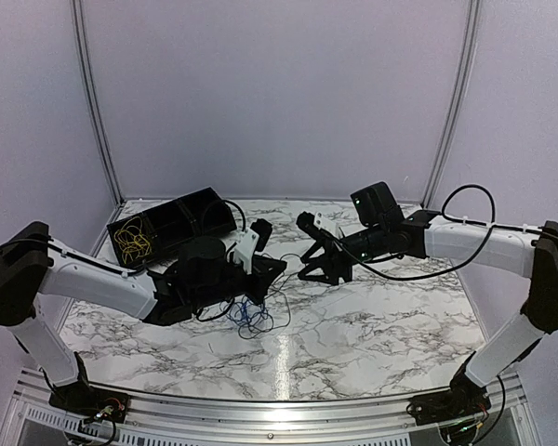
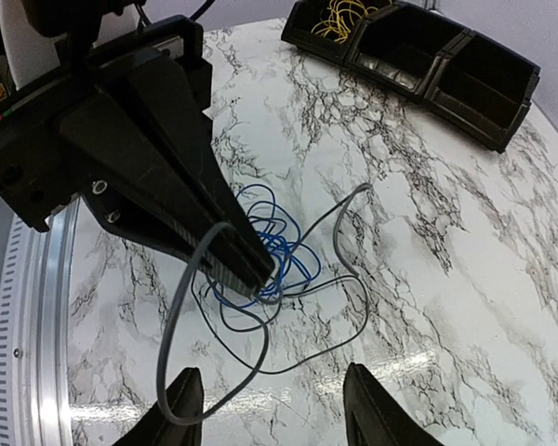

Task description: Untangle the cables

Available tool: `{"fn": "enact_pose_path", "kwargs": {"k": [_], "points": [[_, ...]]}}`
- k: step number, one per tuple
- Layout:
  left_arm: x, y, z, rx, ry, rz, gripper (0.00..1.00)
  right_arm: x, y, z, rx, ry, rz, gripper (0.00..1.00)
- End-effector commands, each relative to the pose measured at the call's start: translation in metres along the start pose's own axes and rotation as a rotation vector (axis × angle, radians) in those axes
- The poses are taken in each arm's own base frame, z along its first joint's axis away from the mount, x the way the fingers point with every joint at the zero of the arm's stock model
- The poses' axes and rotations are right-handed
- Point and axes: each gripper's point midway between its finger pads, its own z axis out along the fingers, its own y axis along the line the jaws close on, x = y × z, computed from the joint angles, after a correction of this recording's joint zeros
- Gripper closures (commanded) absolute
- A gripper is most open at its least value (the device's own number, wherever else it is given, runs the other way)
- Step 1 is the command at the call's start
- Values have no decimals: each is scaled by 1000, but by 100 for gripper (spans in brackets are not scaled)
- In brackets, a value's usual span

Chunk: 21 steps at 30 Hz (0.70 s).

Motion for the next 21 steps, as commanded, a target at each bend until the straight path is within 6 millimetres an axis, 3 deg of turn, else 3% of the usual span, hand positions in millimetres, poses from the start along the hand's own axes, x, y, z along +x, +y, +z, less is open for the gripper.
{"fn": "enact_pose_path", "kwargs": {"k": [1, 3, 8, 11, 12, 18, 21], "points": [[-16, -15, -3, 48, -51, -23, 100, -23, 0, -5, -3, -64, -51, 49], [-14, -17, -1, 53, -46, -23, 100, -25, 3, -6, -14, -74, -53, 54], [-7, -10, 5, 10, -35, -24, 100, -31, 6, -15, 7, -106, -69, 98], [4, 7, 14, -87, -22, -35, 72, -32, 7, -20, 27, -119, -80, 100], [10, 13, 18, -119, -15, -43, 67, -33, 8, -21, 30, -121, -83, 100], [51, 20, 49, -155, 46, -94, 71, -44, 9, -32, 43, -140, -96, 100], [72, 22, 53, -156, 68, -123, 76, -64, 8, -52, 63, -178, -115, 100]]}}
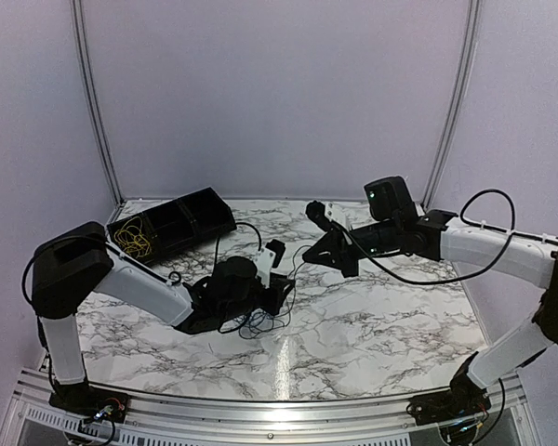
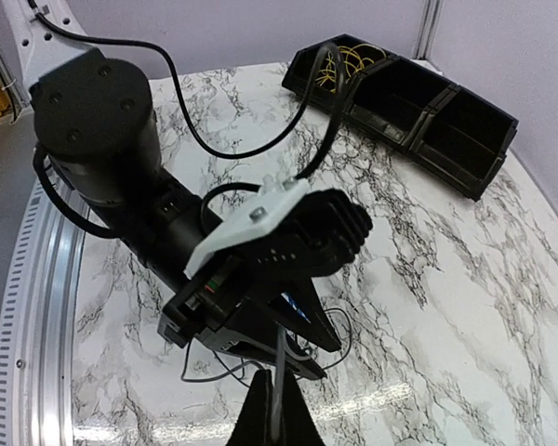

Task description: Untangle the cables

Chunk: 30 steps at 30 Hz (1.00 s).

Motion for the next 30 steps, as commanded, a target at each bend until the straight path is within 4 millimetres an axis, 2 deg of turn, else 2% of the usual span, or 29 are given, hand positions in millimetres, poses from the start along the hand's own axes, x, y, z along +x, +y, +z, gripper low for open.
{"fn": "enact_pose_path", "kwargs": {"k": [1, 6, 13, 16, 18, 21, 26, 29, 30], "points": [[14, 4, 9, -21, -13, -61, 78, -51, -6, -33, 42, -97, -55, 100], [41, 13, 13, -48, 19, -77, 88, -109, -8, -81, 60, -204, -107, 100], [68, 20, 17, -61, 63, -87, 91, -180, 1, -134, 76, -311, -185, 100], [73, 23, 14, -65, 67, -93, 91, -195, 2, -147, 86, -337, -197, 100], [74, 24, 11, -66, 66, -97, 90, -197, 1, -150, 96, -340, -201, 100], [70, 25, 3, -66, 54, -100, 88, -186, -4, -145, 109, -322, -186, 100], [40, 21, -19, -41, -11, -105, 75, -153, -11, -130, 118, -286, -146, 100], [15, 19, -38, -24, -63, -119, 66, -130, -16, -120, 132, -250, -137, 100], [1, 17, -47, -13, -93, -127, 64, -122, -17, -116, 135, -237, -135, 100]]}}
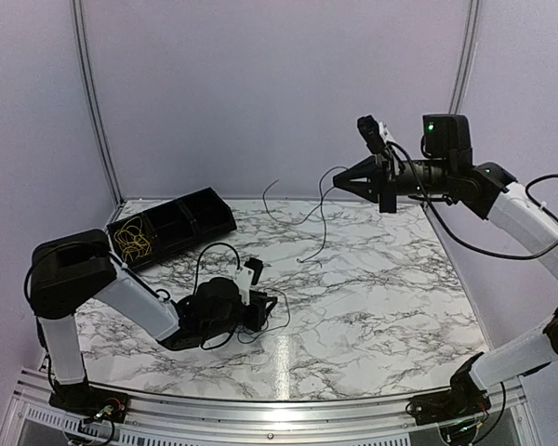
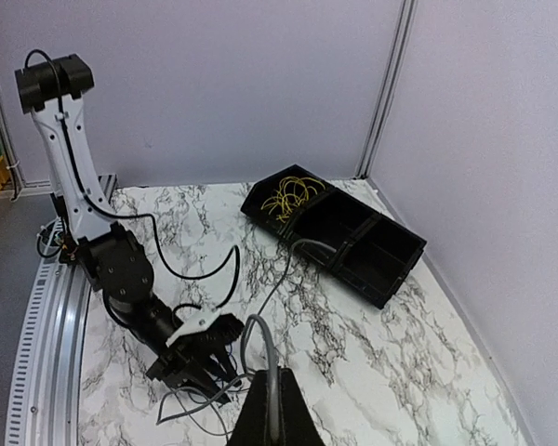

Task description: Untangle the cables

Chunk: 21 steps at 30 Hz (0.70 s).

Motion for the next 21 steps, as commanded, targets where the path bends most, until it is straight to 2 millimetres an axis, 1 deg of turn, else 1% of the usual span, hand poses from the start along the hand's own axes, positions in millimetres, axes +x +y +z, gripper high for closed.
{"fn": "enact_pose_path", "kwargs": {"k": [1, 3, 8, 11, 13, 17, 19, 21], "points": [[-65, -16, -37, 60, -164, -40, 61, 21, -2, -1, 35, 23, -16, 100], [-79, -21, -53, 92, -195, -43, 58, 42, -1, 3, 33, 52, -3, 100], [-110, -30, -89, 150, -276, -47, 53, 79, 3, 11, 28, 86, 18, 100], [-127, -42, -107, 202, -320, -17, 51, 94, 5, 16, 20, 93, 28, 100], [-138, -51, -115, 236, -343, 5, 50, 99, 6, 17, 19, 96, 34, 100], [-155, -76, -120, 329, -358, 42, 48, 108, 10, 20, 2, 96, 56, 100], [-158, -88, -112, 367, -332, 63, 48, 111, 13, 21, -16, 91, 67, 100], [-157, -98, -100, 384, -293, 82, 48, 113, 16, 21, -28, 90, 76, 100]]}}
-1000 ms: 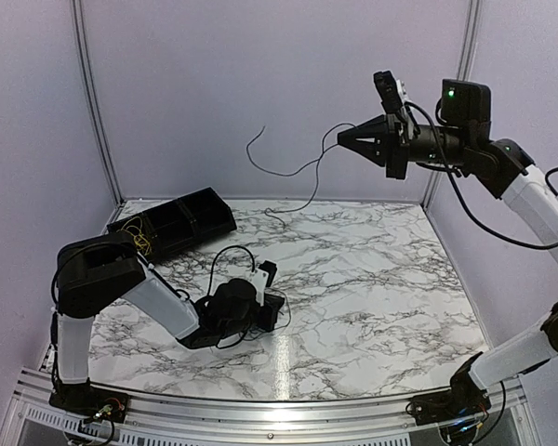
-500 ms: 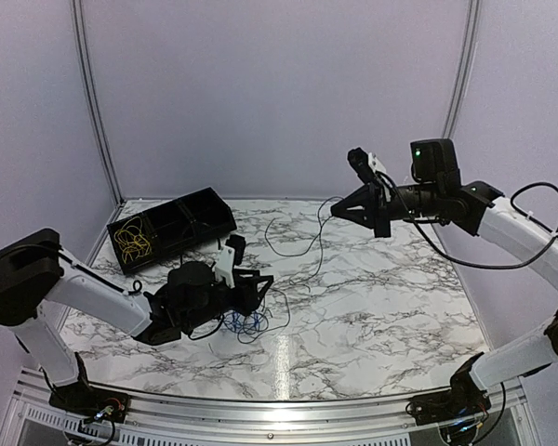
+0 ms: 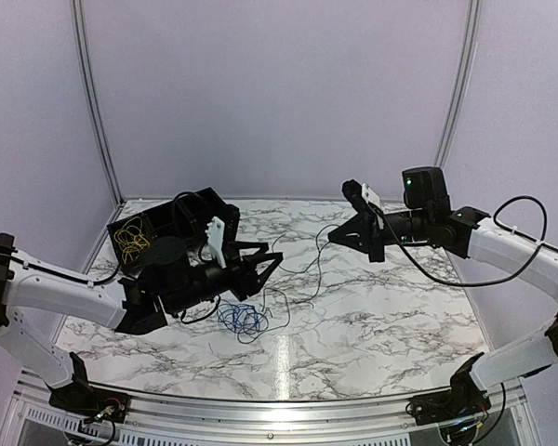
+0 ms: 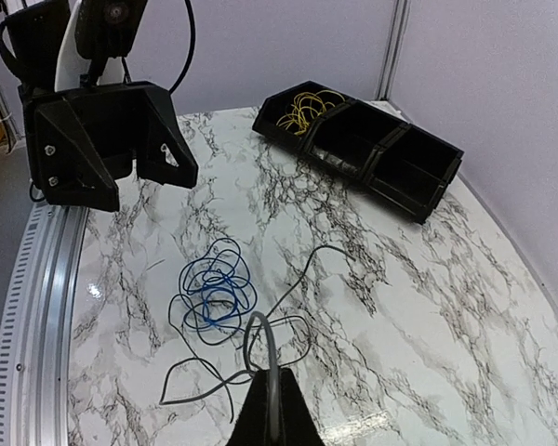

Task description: Untangle the cables

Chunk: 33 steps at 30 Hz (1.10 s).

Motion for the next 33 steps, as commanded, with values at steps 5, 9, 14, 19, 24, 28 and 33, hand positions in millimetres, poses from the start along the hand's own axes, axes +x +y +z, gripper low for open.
{"fn": "enact_pose_path", "kwargs": {"k": [5, 9, 14, 19, 24, 28, 33], "points": [[11, -26, 52, 88, 102, 62, 49, -5, 6, -3, -28, -56, -5, 100], [29, -33, 72, 126, 152, 63, 54, -5, 10, -4, -38, -63, -6, 100], [48, -38, 88, 153, 192, 61, 58, -3, 11, -4, -42, -61, -9, 100], [60, -37, 97, 151, 212, 58, 65, -3, 13, -5, -44, -62, -16, 100], [66, -33, 100, 138, 221, 62, 76, -2, 14, -5, -49, -59, -19, 100], [67, -31, 98, 123, 221, 69, 79, -1, 13, -5, -41, -55, -23, 100], [64, -26, 91, 87, 211, 79, 83, 1, 10, -5, -26, -49, -26, 100]]}}
